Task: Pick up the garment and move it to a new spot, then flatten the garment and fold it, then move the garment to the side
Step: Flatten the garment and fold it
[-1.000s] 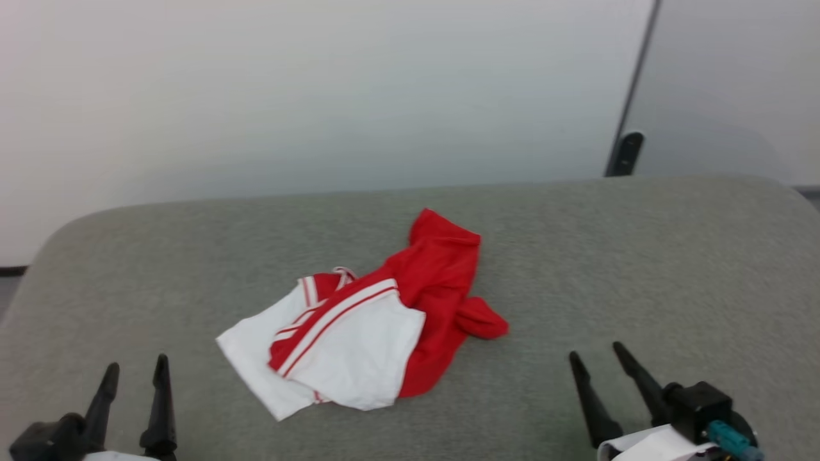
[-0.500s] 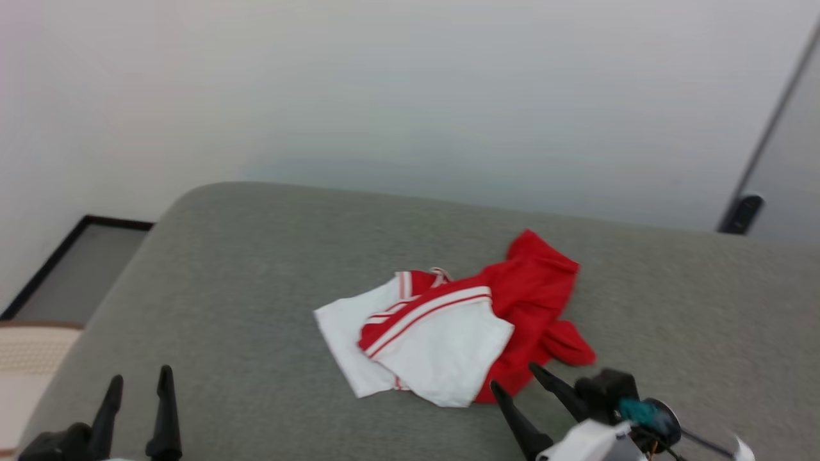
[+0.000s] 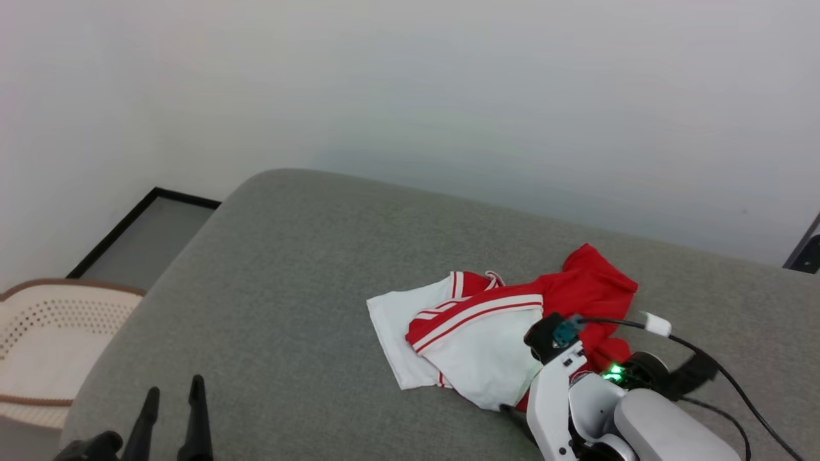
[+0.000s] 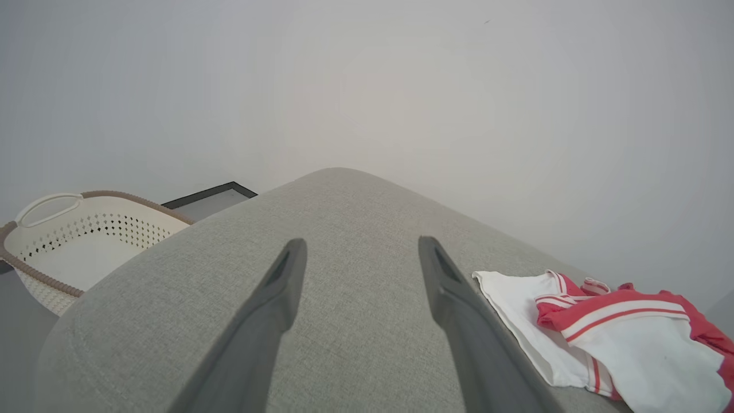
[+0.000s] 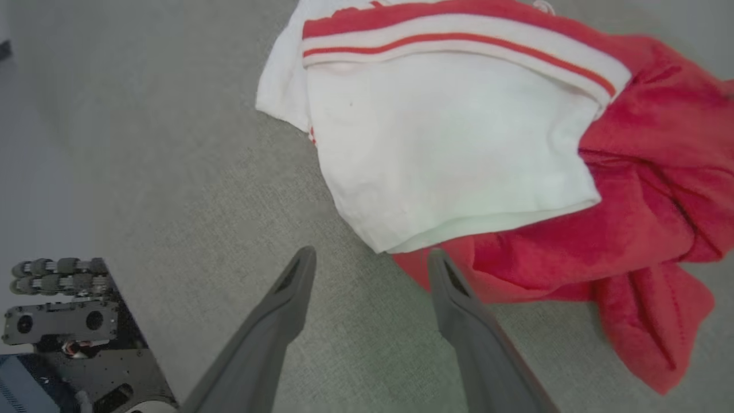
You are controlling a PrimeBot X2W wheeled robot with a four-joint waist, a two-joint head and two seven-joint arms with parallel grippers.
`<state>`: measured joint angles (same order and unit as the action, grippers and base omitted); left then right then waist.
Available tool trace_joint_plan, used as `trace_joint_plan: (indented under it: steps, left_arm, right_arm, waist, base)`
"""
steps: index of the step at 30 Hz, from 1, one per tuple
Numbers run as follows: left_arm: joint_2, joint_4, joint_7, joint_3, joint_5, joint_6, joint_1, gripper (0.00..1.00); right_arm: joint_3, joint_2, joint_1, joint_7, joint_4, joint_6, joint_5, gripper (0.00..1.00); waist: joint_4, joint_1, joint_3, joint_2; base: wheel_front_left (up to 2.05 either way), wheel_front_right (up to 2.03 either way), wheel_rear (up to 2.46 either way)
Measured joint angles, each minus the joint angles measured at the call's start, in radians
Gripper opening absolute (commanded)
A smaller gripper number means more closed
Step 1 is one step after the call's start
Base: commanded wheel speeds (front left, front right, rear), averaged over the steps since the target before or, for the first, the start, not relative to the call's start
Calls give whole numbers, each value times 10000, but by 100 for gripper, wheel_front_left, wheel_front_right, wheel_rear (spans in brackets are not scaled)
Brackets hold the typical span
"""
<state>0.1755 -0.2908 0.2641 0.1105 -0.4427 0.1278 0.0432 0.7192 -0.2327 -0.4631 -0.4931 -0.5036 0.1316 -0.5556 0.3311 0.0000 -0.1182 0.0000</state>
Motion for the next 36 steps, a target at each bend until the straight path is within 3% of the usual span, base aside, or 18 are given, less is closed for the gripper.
trace_joint_plan:
  steps: [4,12,13,14,15,17,28,36]
  left_arm:
    - [-94,-44,0,-121,-198,2,-15,100]
    - [-167,-144,0,-428,-537,12,-227,100]
    - [-176,-171,0,-474,-589,12,-241,100]
    - [-188,-190,0,-504,-608,10,-254,100]
    - [-190,-199,0,-539,-629,12,-279,100]
    - [-196,-240,0,-635,-711,12,-352,100]
    - [-128,-368,0,-846,-848,12,-423,100]
    - [-63,-418,0,-846,-849,12,-361,100]
  right_arm:
    - [562,46,-634,-723,-771,-2,117,100]
    - [1354,351,-1263,-525,-1987,0,82,100]
    - [1425,405,-1315,-466,-2178,0,71,93]
    - [1486,449,-1382,-384,-2376,0,71,64]
    - [1511,499,-1447,-332,-2546,0,38,29]
    - [1593,589,-1564,-188,-2859,0,-8,0]
    - [1852,779,-2171,117,-3423,0,-780,0]
    - [1776,318,-2465,334,-3241,0,-1406,0]
  waist:
    - [166,0,158,0]
    - [366,0,471,0]
    - [384,0,504,0]
    - [402,0,535,0]
    - [417,0,564,0]
    - [441,0,616,0]
    - [386,0,569,0]
    - [182,0,366,0]
  base:
    - [0,0,0]
    - [0,0,0]
    - [0,0,0]
    - [0,0,0]
    - [0,0,0]
    - [0,0,0]
    - [0,0,0]
    - [0,0,0]
